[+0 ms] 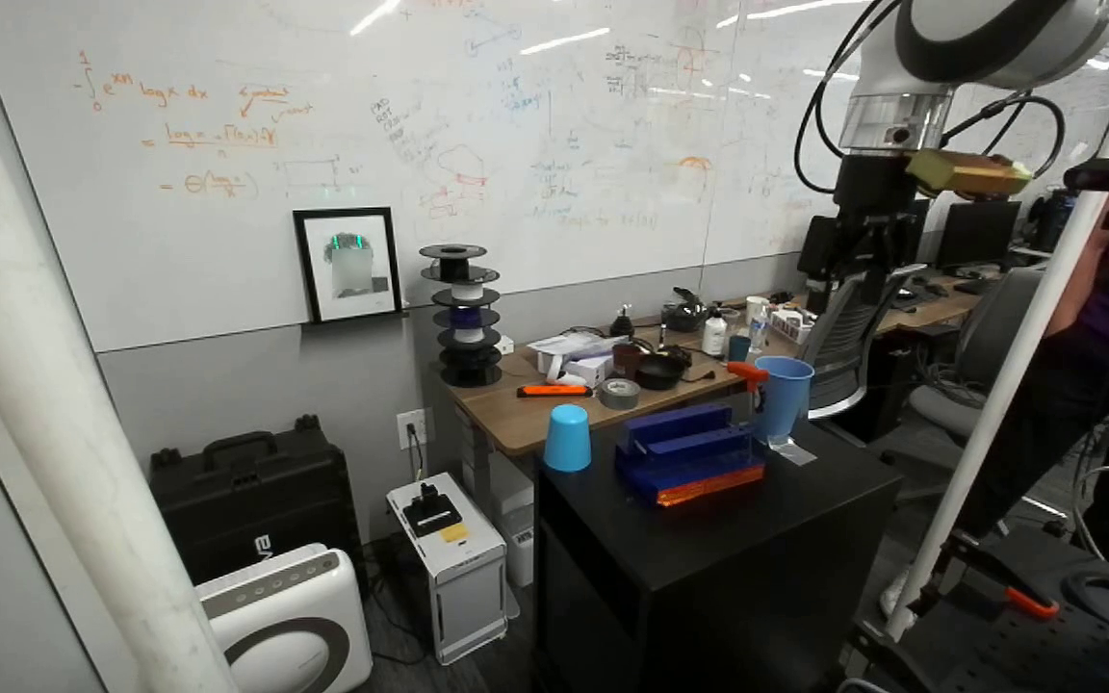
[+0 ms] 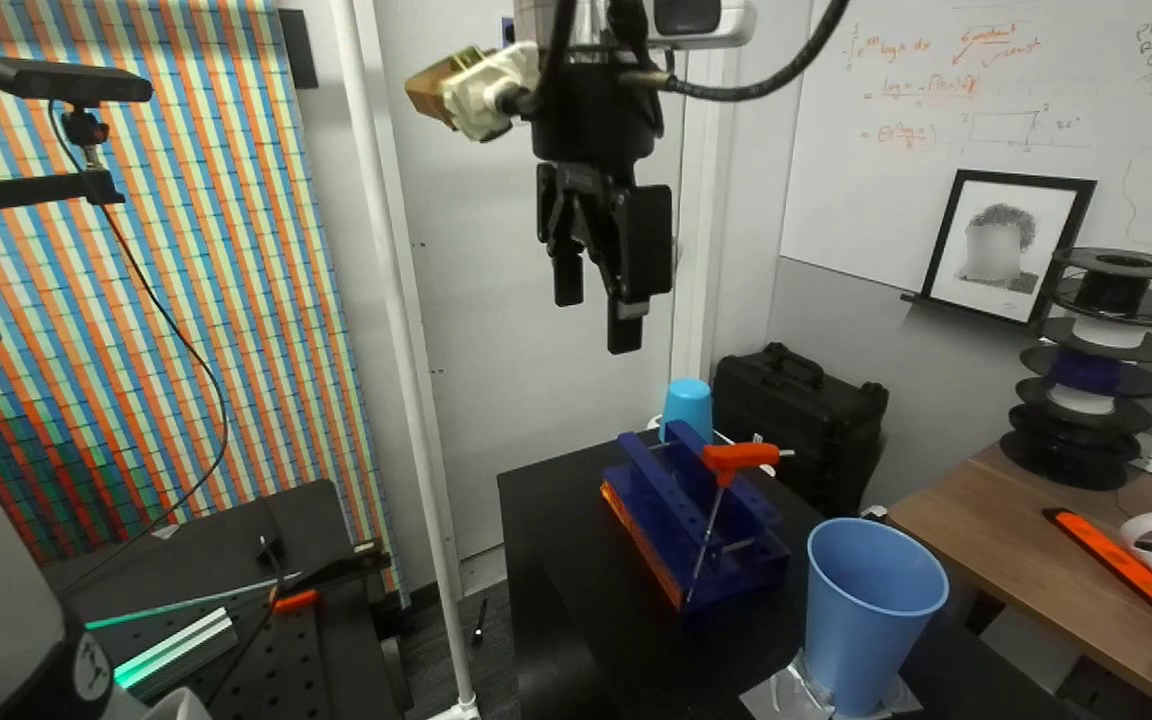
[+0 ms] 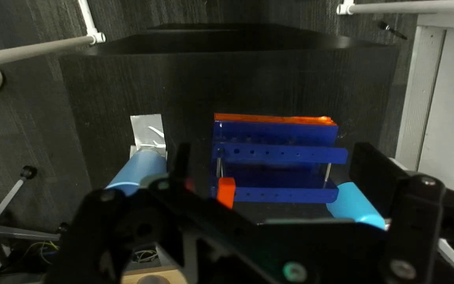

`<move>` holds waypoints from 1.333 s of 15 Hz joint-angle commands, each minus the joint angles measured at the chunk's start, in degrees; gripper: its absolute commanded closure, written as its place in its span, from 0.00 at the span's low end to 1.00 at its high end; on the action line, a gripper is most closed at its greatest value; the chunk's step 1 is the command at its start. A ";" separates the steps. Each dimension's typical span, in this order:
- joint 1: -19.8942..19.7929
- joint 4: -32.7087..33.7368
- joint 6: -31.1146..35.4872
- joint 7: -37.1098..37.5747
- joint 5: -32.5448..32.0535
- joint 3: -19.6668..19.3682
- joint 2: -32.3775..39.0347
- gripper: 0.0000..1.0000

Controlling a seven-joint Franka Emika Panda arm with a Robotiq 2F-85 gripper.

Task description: Pick up the orange object and put it in the light blue cup.

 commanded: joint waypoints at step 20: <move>-1.85 10.58 29.77 2.16 1.08 -2.53 37.02 0.44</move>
